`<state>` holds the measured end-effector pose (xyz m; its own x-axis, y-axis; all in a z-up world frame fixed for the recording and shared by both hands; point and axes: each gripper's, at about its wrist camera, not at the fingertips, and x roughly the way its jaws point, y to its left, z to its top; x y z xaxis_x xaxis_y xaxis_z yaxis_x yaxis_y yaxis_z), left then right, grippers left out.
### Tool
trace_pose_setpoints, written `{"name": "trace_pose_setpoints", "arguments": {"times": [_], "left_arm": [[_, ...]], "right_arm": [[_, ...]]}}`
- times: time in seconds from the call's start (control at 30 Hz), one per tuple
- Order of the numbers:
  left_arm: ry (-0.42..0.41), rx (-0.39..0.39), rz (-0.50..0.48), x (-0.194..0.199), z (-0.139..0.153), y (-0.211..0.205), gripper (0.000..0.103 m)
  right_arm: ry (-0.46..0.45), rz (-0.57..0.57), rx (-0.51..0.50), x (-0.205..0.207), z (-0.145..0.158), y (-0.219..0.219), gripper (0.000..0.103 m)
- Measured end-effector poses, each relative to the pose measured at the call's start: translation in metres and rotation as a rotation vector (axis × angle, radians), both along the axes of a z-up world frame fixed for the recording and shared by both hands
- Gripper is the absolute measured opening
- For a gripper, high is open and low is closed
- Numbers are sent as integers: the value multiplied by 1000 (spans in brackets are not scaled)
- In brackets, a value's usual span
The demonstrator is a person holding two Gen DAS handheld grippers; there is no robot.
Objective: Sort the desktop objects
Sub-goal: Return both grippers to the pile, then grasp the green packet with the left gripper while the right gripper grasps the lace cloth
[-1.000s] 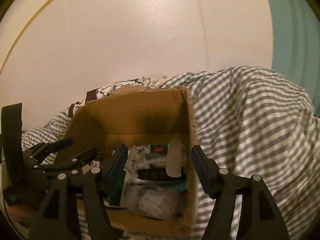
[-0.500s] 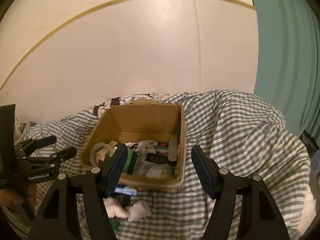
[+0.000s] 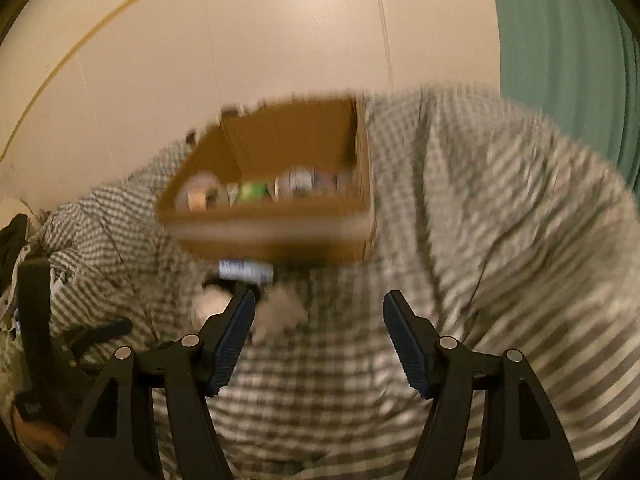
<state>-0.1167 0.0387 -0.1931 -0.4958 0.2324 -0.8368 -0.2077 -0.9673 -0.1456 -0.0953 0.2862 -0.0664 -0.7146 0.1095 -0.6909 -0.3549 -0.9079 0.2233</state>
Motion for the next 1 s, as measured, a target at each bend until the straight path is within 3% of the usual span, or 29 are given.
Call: {"name": "trace_pose_setpoints", "arguments": {"times": [0.07,0.2,0.33,0.37,0.4,0.5,0.8,1.0], "left_arm": [[-57,1,3,0,-17,4,92],[-76,27,-28,-10,-26,19,92],[-137,13,-60,-22,-44,31,91],[-143,18,-66,-24,-47,32,75],[-159,23,-69,-25,-50,30,50],[-197,100,-46,-29,-48,14,37],[-193,108,26,-10,-19,-31,25],[-209,105,53,-21,-26,-44,25]], "right_arm": [[-37,13,6,-6,-11,-1,66],[-11,32,-1,-14,-11,-2,66],[-46,50,-10,-24,-22,-4,68],[-57,54,-9,-26,-26,-5,68],[-64,57,-3,-27,-28,-6,68],[-49,69,-13,-29,-27,-9,68],[-25,182,-38,-56,-34,-36,71],[-60,283,-45,-90,-56,-59,71]]}}
